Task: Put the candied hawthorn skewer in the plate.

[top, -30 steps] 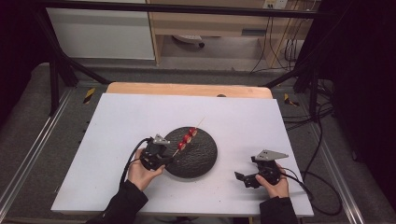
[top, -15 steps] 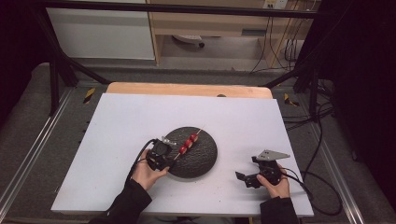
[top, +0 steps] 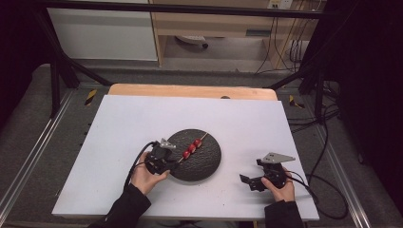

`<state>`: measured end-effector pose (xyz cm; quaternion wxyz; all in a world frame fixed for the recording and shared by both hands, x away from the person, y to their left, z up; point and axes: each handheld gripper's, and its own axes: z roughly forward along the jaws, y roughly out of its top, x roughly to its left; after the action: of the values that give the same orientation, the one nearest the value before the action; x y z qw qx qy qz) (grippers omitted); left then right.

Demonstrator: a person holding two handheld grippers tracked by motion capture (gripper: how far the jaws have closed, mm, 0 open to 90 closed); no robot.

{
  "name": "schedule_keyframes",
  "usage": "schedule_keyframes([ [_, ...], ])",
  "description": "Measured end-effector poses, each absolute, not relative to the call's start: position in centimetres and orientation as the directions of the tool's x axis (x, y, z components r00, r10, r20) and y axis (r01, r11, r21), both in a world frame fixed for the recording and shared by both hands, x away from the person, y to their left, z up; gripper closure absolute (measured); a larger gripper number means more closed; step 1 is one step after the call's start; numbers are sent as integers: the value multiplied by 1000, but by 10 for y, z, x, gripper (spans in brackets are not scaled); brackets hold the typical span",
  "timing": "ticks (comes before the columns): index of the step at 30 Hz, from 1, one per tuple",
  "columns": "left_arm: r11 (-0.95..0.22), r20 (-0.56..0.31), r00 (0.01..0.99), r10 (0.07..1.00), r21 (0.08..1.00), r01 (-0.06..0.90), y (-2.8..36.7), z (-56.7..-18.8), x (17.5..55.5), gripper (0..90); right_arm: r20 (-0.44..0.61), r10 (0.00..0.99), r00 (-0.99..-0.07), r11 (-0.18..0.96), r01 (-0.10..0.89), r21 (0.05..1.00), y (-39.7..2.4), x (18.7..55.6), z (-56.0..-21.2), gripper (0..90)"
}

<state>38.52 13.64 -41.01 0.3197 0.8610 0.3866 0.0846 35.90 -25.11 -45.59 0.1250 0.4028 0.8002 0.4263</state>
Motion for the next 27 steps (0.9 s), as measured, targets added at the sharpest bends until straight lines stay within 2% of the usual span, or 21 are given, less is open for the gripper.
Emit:
schedule_keyframes([
  [9, -504, -91, 737, 670, 672, 542, 170, -403, 375, 445, 152, 756, -637, 299, 542, 786, -251, 359, -455, 13],
  [12, -508, -74, 740, 669, 680, 528, 183, -406, 371, 308, 155, 756, -636, 294, 542, 787, -252, 359, -455, 12],
  [15, -489, -84, 731, 677, 691, 532, 197, -409, 368, 233, 159, 757, -634, 290, 544, 787, -252, 359, -454, 11],
  [19, -459, -96, 720, 687, 711, 533, 217, -416, 364, 159, 157, 757, -634, 291, 542, 789, -253, 359, -454, 8],
  [27, -421, -82, 702, 707, 748, 512, 245, -429, 353, 131, 156, 760, -630, 295, 549, 782, -253, 359, -455, 6],
])
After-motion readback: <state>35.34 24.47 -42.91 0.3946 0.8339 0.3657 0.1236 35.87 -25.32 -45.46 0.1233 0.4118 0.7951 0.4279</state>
